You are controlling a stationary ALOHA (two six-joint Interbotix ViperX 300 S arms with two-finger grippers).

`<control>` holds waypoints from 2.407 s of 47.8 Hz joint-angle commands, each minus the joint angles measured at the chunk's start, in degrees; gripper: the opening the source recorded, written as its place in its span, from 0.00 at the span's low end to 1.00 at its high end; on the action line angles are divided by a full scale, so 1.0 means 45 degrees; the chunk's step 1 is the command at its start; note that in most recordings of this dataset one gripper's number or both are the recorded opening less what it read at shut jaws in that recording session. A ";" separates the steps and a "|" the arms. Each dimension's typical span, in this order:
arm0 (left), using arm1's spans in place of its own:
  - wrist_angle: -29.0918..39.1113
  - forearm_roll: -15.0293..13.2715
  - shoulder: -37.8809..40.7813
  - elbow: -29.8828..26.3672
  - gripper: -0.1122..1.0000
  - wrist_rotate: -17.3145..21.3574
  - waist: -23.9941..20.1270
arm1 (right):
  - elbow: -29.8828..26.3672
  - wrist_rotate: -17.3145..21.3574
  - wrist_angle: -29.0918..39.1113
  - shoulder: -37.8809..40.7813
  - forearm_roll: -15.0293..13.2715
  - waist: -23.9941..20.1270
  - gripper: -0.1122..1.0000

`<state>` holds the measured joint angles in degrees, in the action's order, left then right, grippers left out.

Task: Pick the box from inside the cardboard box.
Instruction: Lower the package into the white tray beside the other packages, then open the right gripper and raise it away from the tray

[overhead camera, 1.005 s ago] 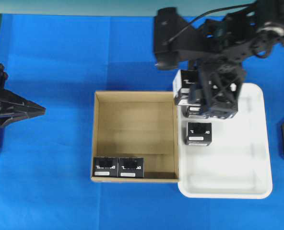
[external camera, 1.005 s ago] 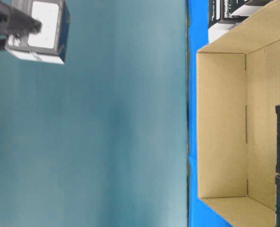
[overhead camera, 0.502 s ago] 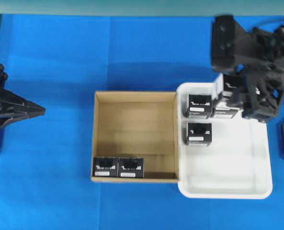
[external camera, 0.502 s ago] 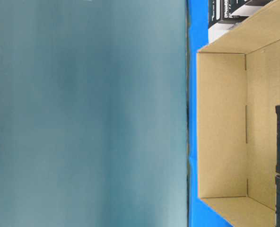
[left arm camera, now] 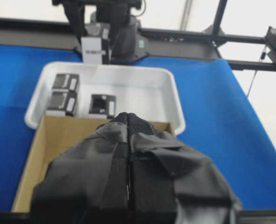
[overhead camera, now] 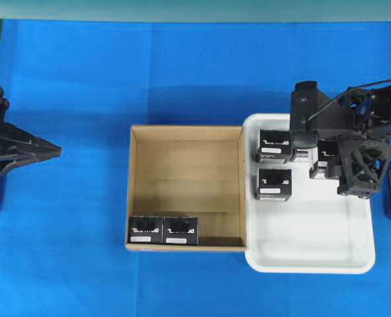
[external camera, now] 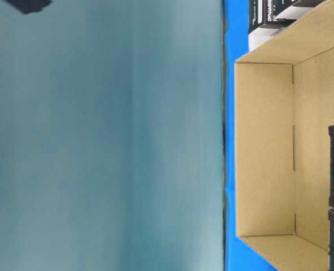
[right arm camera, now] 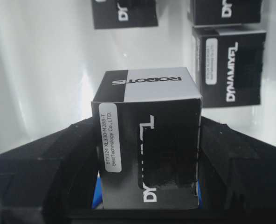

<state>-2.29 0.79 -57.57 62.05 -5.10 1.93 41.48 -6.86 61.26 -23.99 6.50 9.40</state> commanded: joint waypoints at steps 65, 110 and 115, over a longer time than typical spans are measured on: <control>-0.0078 0.0039 0.0137 -0.0449 0.04 0.0020 -0.0137 | 0.2168 -0.0137 -0.5020 0.3066 0.0020 -0.0859 0.65; -0.0078 0.0039 0.0137 -0.0488 0.04 0.0000 -0.0098 | 0.1465 0.0234 -0.3633 0.1094 0.0039 -0.0547 0.96; -0.0078 0.0039 0.0137 -0.0488 0.04 0.0000 -0.0098 | 0.1152 0.0332 -0.3047 0.0098 0.0020 -0.0352 0.96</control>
<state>-2.29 0.88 -57.39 61.61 -5.01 1.49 48.34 -5.63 45.97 -20.57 6.68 7.21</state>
